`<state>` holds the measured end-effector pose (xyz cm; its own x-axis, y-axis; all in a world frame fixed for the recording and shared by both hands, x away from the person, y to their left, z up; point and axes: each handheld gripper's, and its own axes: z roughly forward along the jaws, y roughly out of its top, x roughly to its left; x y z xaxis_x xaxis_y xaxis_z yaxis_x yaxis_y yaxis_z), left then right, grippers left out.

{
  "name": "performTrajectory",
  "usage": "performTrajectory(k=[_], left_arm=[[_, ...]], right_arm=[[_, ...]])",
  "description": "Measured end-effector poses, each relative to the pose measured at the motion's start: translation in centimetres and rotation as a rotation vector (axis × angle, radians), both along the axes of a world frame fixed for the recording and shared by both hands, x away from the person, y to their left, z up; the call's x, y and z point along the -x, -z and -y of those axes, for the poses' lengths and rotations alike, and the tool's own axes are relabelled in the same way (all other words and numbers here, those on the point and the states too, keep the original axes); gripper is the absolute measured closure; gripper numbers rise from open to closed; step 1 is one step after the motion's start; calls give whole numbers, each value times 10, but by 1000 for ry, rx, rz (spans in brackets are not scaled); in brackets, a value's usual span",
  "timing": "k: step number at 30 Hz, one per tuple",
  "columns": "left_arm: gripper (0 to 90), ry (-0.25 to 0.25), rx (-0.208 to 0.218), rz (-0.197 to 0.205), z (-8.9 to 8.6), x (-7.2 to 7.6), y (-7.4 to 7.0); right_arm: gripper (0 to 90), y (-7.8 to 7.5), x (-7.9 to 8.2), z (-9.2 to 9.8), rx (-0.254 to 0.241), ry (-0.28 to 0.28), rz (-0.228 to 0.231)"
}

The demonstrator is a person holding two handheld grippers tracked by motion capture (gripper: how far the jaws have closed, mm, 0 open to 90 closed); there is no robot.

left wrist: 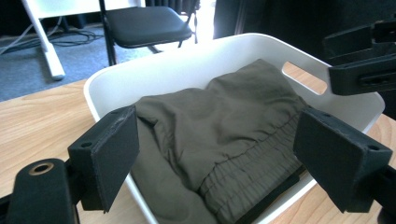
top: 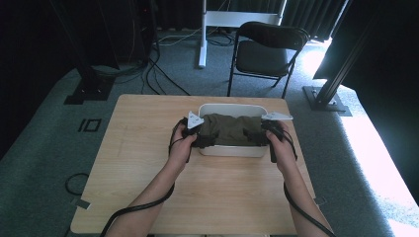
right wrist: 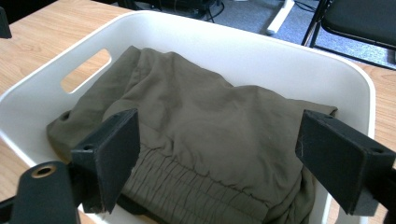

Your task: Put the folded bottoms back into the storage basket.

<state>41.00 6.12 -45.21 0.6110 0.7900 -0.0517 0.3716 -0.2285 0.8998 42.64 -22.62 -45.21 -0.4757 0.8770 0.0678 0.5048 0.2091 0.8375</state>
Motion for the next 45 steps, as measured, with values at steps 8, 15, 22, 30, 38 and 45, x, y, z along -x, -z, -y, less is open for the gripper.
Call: performTrajectory(k=[8, 15, 22, 30, 38, 45], left_arm=[[158, 0, 7, 6, -9, 12, 0], [158, -1, 20, 7, -20, 23, 4], [158, -12, 11, 5, -32, 33, 12], [158, -40, -16, 2, -46, 42, 25], [158, -62, -24, -22, -58, 48, 41], [158, -83, -36, -46, -68, 52, 54]], right_arm=[[137, -2, 14, 5, -10, -3, 19], [137, -2, 32, 9, -17, -16, 46], [137, 3, 48, 13, -6, -24, 56], [137, 13, 64, 20, -11, -32, 64], [137, 31, 77, 25, 3, -43, 52], [137, 52, 83, 34, 1, -36, 29]])
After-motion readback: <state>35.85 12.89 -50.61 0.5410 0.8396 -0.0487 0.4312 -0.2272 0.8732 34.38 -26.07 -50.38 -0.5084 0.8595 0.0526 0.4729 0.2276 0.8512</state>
